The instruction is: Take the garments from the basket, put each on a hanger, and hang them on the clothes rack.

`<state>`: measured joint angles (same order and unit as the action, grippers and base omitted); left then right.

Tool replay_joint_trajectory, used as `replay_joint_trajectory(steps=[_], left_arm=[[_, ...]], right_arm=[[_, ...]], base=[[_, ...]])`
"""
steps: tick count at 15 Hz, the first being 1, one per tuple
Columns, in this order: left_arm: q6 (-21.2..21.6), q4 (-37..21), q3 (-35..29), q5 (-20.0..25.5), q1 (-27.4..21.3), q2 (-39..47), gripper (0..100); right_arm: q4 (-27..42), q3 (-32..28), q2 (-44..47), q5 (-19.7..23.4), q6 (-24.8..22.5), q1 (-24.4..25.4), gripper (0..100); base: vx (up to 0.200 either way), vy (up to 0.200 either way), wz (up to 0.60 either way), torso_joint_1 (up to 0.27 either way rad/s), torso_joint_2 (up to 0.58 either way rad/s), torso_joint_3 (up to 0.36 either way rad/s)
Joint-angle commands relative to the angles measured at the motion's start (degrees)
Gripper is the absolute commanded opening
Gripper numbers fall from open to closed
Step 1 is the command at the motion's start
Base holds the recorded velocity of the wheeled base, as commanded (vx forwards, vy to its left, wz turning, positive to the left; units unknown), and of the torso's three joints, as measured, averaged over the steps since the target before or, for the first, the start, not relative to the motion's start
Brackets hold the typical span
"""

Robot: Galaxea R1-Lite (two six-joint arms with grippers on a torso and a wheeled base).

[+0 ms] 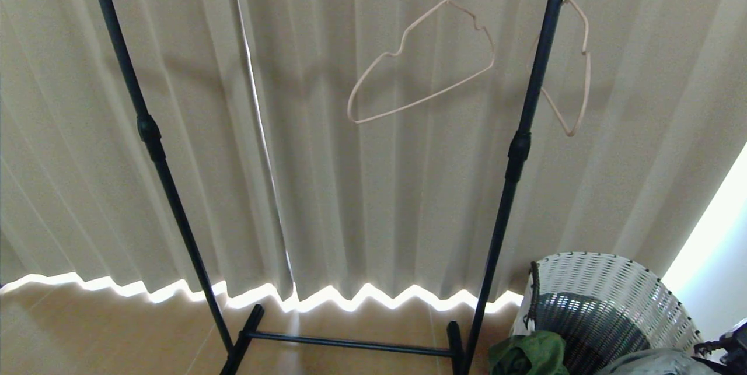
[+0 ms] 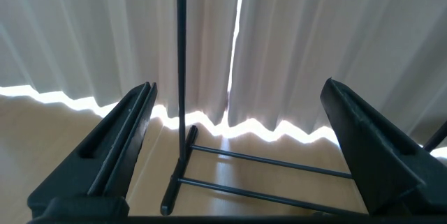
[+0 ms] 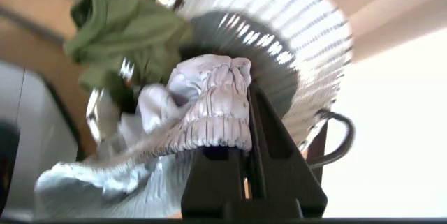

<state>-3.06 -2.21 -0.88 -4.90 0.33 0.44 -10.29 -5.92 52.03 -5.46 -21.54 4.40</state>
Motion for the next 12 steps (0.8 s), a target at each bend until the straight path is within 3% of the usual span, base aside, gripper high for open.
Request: replay_joint_trajectory(steps=[1, 7, 12], left_arm=[[0.0, 0.0, 0.0, 0.0, 0.0, 0.0, 100], [0.4, 0.0, 0.0, 0.2, 0.0, 0.0, 100], [0.7, 0.0, 0.0, 0.1, 0.0, 0.1, 100]], right_arm=[[-0.1, 0.1, -5.6, 0.0, 0.0, 0.0, 0], [-0.1, 1.7, -6.8, 0.1, 0.0, 0.0, 0], [-0.1, 1.8, -7.9, -0.1, 0.0, 0.0, 0]], base=[[0.000, 0.000, 0.00, 0.000, 0.00, 0.000], [0.000, 0.000, 0.00, 0.000, 0.00, 0.000], [-0.200, 0.000, 0.00, 0.004, 0.00, 0.001]])
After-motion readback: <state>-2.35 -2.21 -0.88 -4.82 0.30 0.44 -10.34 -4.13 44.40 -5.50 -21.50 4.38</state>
